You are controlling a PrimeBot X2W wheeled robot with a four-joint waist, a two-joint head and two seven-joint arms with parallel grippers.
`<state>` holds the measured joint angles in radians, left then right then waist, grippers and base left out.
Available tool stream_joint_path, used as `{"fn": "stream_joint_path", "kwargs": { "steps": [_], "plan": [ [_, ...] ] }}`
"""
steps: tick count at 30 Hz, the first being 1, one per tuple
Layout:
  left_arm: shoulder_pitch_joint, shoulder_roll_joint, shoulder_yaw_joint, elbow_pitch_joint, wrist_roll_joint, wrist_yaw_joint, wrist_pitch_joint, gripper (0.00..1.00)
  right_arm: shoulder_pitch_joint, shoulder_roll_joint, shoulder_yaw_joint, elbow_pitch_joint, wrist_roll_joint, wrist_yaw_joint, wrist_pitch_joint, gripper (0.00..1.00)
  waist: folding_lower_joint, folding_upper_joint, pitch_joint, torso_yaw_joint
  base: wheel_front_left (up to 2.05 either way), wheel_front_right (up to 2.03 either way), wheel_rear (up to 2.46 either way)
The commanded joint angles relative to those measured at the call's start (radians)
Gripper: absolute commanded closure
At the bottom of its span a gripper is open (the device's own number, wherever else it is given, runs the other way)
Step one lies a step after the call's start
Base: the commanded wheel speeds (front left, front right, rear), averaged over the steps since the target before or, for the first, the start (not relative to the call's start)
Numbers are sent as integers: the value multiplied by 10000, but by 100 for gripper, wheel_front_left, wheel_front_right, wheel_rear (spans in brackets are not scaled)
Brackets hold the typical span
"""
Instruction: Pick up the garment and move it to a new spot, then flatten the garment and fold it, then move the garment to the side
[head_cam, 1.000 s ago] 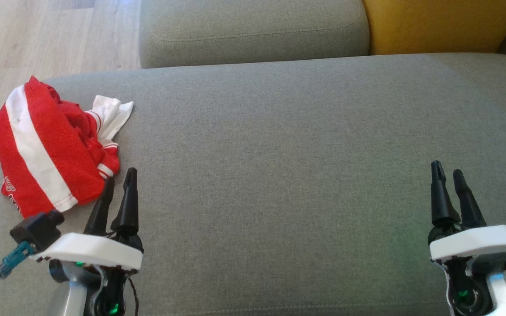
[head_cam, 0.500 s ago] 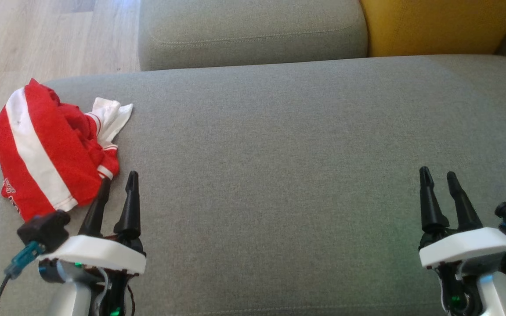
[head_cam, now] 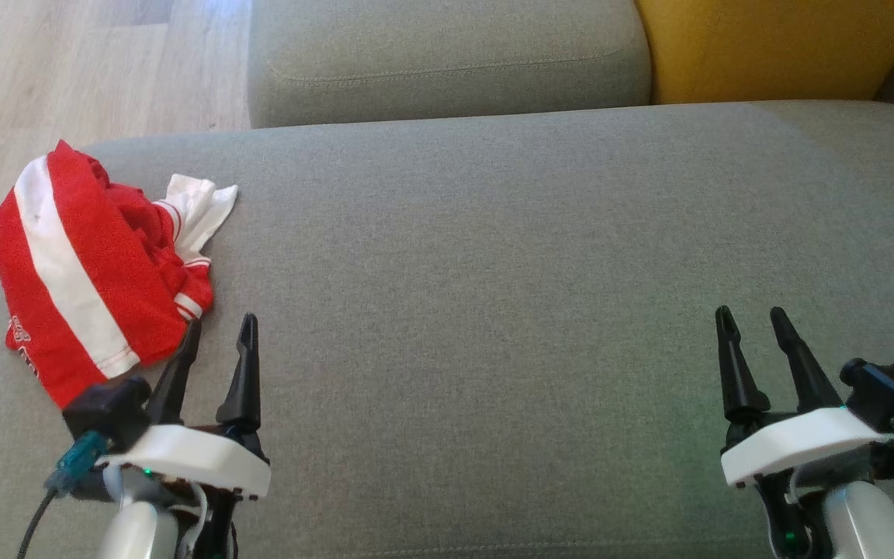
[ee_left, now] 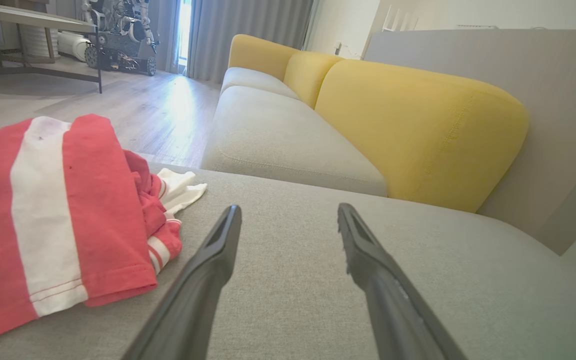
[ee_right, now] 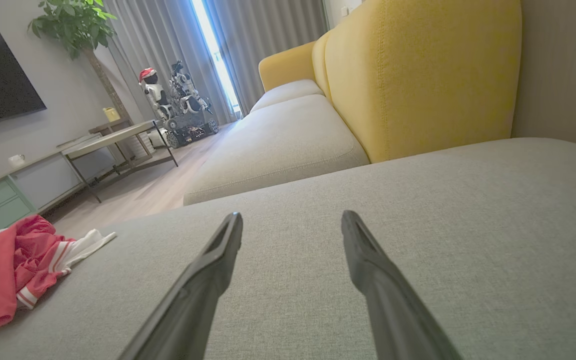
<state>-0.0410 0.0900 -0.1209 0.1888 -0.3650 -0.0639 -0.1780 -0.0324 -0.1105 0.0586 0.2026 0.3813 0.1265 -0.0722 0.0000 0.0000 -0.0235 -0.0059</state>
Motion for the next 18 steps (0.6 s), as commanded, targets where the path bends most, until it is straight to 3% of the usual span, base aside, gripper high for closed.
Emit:
{"fn": "stream_joint_path", "kwargs": {
  "steps": [1,18],
  "plan": [
    [-288,188,189,-292,313,69,-151,0,-523,-185,224,-328,-327,36,-139,0,0,0,-7,3,0,0,0],
    [-288,182,28,249,2205,186,-648,0,-462,-71,284,-171,-2288,41,-132,0,0,0,-86,18,0,0,0]
  ]
}}
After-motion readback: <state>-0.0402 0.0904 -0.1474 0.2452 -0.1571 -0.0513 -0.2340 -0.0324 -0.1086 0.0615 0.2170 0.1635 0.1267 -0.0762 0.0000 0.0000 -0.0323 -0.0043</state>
